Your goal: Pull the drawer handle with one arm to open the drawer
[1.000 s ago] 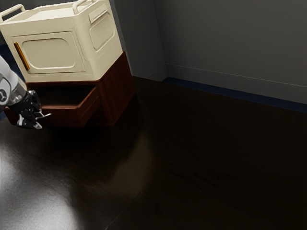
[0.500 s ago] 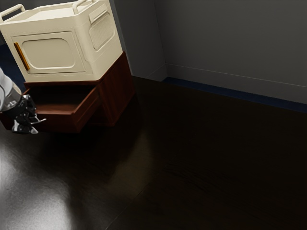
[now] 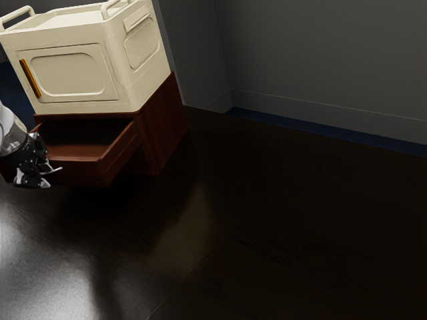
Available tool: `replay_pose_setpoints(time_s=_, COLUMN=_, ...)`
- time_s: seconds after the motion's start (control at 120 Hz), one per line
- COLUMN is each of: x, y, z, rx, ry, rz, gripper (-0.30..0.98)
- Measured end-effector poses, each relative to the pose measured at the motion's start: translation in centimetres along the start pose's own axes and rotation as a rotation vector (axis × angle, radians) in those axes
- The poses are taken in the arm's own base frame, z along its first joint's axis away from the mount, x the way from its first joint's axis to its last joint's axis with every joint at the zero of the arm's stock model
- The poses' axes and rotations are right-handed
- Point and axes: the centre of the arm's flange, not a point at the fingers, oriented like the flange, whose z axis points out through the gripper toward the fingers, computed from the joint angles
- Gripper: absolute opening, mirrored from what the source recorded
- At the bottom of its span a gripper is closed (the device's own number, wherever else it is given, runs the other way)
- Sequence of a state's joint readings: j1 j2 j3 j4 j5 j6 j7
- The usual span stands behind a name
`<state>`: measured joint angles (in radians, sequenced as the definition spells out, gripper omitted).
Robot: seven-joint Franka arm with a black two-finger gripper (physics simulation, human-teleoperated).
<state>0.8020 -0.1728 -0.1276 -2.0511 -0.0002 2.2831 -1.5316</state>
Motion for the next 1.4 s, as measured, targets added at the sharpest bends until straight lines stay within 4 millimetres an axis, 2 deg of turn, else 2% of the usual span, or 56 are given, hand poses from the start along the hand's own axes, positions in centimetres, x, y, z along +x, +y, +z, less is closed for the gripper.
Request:
replay_pose_setpoints(time_s=0.25, x=0.0, y=0.1, z=-1.1, rx=-0.019, ry=0.005, rz=0.009, gripper=0.22)
replay_pose_setpoints(time_s=0.4, x=1.5, y=0.0, z=-3.2, rx=-0.054, ry=0.019, rz=-0.007, gripper=0.22)
replay_pose_setpoints(time_s=0.492, x=1.1, y=0.2, z=-5.5, rx=-0.091, ry=0.025, rz=0.009, gripper=0.22)
replay_pose_setpoints(time_s=0.533, x=0.8, y=0.8, z=-7.1, rx=-0.112, ry=0.028, rz=0.019, gripper=0.23)
replay_pose_setpoints(time_s=0.642, x=0.2, y=3.9, z=-15.0, rx=-0.164, ry=0.029, rz=0.04, gripper=0.37)
replay_pose_setpoints(time_s=0.708, x=-1.9, y=5.2, z=-19.4, rx=-0.148, ry=0.005, rz=0.079, gripper=0.46)
replay_pose_setpoints(time_s=0.792, x=-5.7, y=4.2, z=-23.5, rx=-0.065, ry=-0.057, rz=0.153, gripper=0.53)
replay_pose_setpoints(time_s=0.825, x=-7.5, y=3.1, z=-25.0, rx=-0.032, ry=-0.081, rz=0.193, gripper=0.55)
replay_pose_setpoints(time_s=0.867, x=-10.5, y=1.6, z=-26.0, rx=0.016, ry=-0.113, rz=0.26, gripper=0.58)
replay_pose_setpoints(time_s=0.925, x=-14.5, y=-0.8, z=-26.1, rx=0.09, ry=-0.145, rz=0.358, gripper=0.6)
replay_pose_setpoints(time_s=0.967, x=-17.1, y=-2.8, z=-25.2, rx=0.155, ry=-0.152, rz=0.425, gripper=0.62)
replay_pose_setpoints(time_s=1.05, x=-19.6, y=-5.3, z=-22.1, rx=0.274, ry=-0.146, rz=0.494, gripper=0.64)
replay_pose_setpoints(time_s=1.117, x=-19.9, y=-6.3, z=-19.6, rx=0.344, ry=-0.134, rz=0.51, gripper=0.65)
replay_pose_setpoints(time_s=1.175, x=-20.0, y=-6.7, z=-18.6, rx=0.375, ry=-0.128, rz=0.515, gripper=0.66)
replay_pose_setpoints(time_s=1.4, x=-19.8, y=-7.0, z=-18.2, rx=0.405, ry=-0.138, rz=0.515, gripper=0.68)
